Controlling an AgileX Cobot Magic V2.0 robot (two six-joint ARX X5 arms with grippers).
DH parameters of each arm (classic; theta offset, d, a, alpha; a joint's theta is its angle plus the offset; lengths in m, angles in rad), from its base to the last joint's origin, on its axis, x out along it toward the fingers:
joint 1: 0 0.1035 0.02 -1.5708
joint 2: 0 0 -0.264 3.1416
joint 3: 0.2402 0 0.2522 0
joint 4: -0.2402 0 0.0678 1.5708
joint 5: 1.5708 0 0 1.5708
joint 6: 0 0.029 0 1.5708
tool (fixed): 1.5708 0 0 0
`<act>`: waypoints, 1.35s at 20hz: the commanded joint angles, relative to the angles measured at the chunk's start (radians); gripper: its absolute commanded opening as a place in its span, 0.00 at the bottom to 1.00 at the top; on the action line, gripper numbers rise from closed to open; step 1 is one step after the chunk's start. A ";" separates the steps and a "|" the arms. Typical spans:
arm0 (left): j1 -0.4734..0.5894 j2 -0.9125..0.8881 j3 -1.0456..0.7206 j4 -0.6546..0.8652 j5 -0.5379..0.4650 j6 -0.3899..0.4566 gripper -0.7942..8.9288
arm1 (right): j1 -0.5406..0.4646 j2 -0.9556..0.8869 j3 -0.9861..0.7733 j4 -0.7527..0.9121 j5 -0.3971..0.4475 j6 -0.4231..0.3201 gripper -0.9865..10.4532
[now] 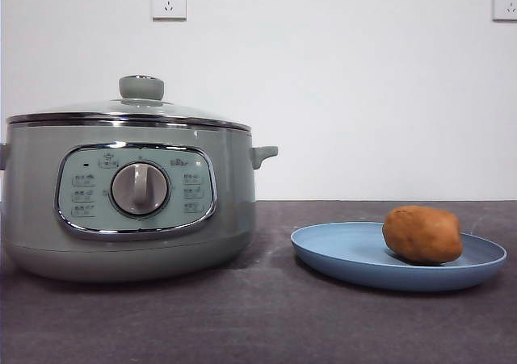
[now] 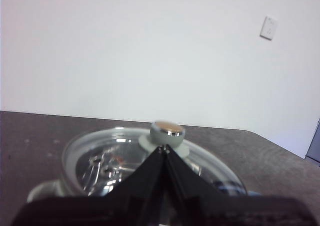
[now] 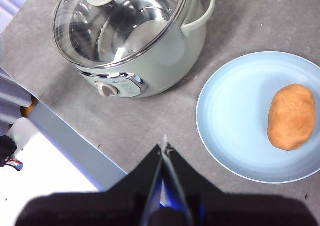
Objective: Take the potato out from the steamer,put the potato on the plate,close the lid
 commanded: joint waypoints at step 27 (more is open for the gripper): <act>0.019 -0.035 -0.113 -0.262 -0.074 -0.044 0.08 | 0.001 -0.002 -0.006 0.003 0.003 -0.005 0.09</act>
